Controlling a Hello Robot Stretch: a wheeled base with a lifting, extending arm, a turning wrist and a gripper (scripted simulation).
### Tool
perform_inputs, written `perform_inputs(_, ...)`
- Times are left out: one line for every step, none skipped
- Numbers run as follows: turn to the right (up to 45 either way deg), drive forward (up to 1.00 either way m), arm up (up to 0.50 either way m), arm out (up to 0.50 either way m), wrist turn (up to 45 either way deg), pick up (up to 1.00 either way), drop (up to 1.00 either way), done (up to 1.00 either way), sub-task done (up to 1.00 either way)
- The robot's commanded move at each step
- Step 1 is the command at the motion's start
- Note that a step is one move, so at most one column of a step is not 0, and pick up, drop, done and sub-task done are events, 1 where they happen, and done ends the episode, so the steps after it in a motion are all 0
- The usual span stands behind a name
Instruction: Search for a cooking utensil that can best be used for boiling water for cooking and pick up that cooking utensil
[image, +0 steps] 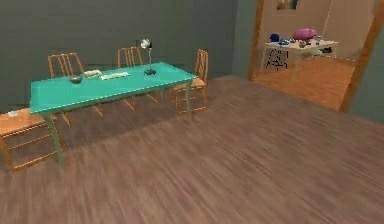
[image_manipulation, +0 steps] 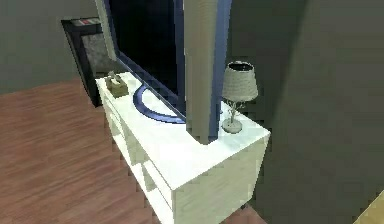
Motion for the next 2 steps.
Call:
perform_inputs(0.0, 0.3, 0.0, 0.0, 0.0, 0.0, 0.0, 0.0, 0.0)
perform_inputs(33.0, 0.0, 0.0, 0.0, 0.0, 0.0, 0.0, 0.0, 0.0)
